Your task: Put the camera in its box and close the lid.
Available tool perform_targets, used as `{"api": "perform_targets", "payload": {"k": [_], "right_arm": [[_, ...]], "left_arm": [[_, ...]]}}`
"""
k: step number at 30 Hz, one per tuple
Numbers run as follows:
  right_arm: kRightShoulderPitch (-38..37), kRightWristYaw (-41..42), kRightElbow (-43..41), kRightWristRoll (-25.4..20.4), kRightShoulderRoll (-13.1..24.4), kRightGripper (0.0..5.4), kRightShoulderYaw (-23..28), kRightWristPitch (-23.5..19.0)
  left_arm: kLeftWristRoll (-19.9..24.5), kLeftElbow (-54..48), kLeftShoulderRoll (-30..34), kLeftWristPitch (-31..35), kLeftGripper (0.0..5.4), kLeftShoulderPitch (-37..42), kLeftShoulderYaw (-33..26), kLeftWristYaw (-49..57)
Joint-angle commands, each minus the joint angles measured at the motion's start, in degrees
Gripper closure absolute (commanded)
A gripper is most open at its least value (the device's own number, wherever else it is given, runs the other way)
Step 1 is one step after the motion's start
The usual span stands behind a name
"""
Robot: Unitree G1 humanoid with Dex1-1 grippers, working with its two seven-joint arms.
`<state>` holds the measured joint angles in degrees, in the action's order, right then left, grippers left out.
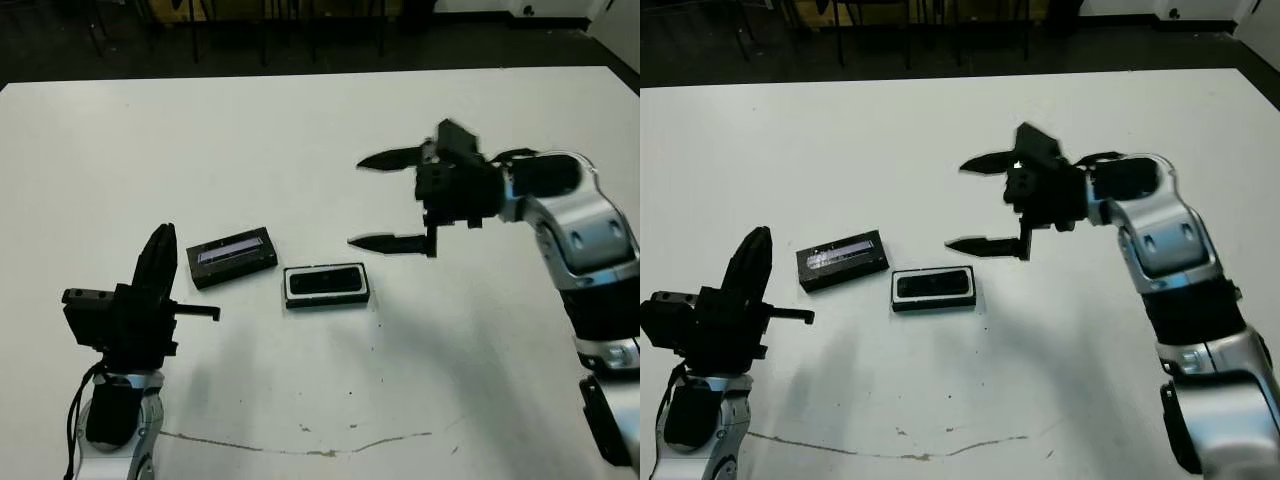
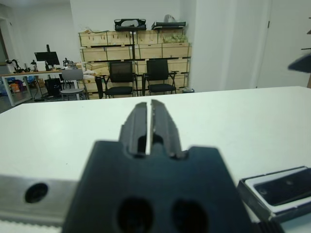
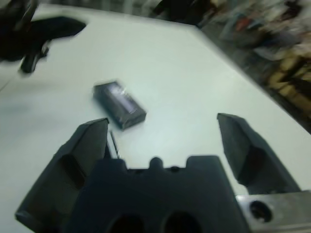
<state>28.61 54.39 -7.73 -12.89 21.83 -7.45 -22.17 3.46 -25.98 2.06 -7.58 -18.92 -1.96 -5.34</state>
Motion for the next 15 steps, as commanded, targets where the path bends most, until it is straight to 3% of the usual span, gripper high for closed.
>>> {"api": "perform_targets", "payload": {"k": [1,5,8,15], "right_arm": [[-7.63,-7.2,-4.59,4.4,-2.14,1.03,-2.08,7.56],[-12.03,-11.98,-4.86,11.89,-1.92,1.75,-6.79,17.65],[-13.92,-16.16,-3.22,18.19,-1.95,2.27,-10.24,22.01],[-16.11,-18.0,-1.94,26.49,-0.69,3.53,-16.6,22.89]], "left_arm": [[-0.34,0.25,0.73,1.34,5.4,-2.79,-0.13,-0.11],[-0.38,-0.2,0.55,2.02,5.4,-2.75,-0.13,0.0],[-0.63,0.07,0.67,1.47,5.4,-2.55,-0.21,-0.08],[-0.57,0.22,0.65,0.87,5.4,-2.68,-0.21,-0.43]]}}
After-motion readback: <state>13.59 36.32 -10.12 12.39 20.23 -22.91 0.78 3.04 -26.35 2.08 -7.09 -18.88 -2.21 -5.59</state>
